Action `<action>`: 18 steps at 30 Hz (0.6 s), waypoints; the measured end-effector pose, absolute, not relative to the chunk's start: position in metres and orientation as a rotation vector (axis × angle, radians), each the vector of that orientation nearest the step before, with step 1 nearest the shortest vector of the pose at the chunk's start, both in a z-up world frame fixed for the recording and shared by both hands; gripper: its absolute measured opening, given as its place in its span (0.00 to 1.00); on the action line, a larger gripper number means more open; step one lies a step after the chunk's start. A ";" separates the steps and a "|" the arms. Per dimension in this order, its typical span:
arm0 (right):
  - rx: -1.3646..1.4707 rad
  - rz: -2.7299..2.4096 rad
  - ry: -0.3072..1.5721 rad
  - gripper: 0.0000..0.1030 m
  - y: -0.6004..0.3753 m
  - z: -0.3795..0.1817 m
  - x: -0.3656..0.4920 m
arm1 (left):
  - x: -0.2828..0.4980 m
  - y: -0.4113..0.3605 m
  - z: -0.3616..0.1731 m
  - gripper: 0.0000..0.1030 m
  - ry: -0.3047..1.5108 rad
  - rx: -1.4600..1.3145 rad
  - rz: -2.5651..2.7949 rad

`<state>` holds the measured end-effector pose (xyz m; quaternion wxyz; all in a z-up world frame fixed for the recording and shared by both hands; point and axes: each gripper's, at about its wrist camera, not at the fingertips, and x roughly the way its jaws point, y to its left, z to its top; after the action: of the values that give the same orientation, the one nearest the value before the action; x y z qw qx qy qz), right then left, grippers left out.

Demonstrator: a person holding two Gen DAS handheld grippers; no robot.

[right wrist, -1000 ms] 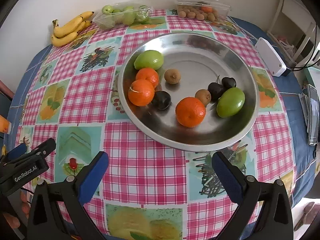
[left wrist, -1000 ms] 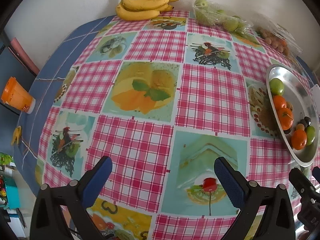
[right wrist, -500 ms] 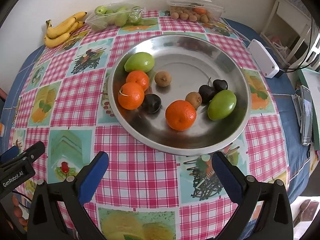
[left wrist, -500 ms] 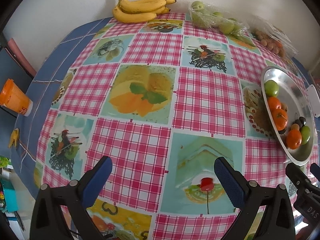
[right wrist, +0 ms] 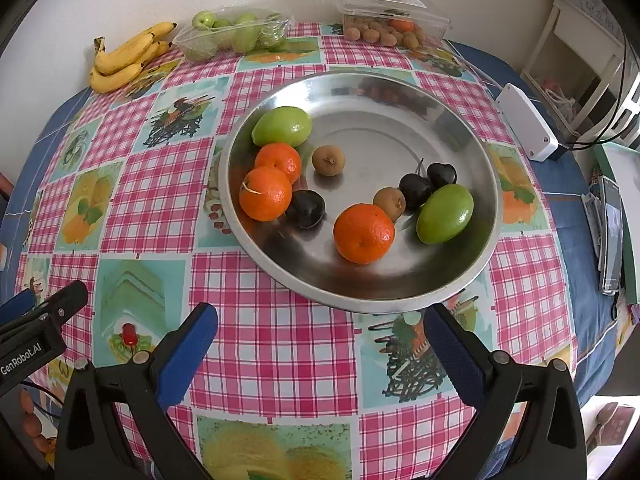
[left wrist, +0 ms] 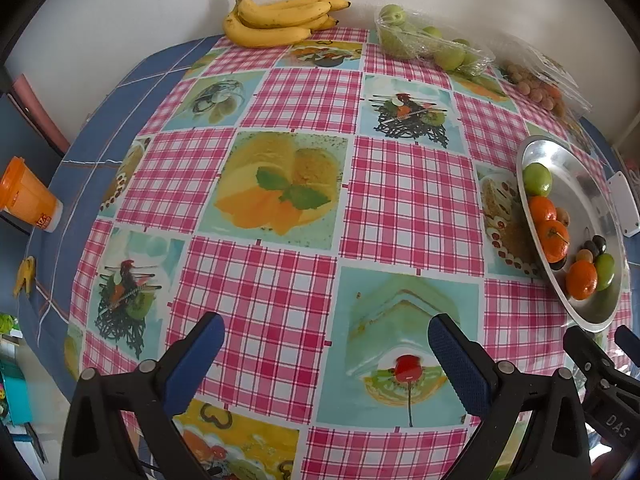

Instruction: Organize fruits

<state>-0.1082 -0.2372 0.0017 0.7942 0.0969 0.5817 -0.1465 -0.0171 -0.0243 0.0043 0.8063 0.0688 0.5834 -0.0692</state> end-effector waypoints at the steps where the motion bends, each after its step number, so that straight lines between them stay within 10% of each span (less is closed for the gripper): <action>1: 0.209 -0.314 1.249 1.00 -0.237 0.002 -0.108 | -0.017 -0.024 0.004 1.00 1.249 0.148 -0.147; 18: 0.215 -0.314 1.247 1.00 -0.236 0.003 -0.110 | -0.017 -0.023 0.002 1.00 1.253 0.155 -0.138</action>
<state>-0.1102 -0.2363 0.0034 0.7949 0.1000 0.5802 -0.1463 -0.0165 -0.0225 0.0023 0.8052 0.0723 0.5850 -0.0645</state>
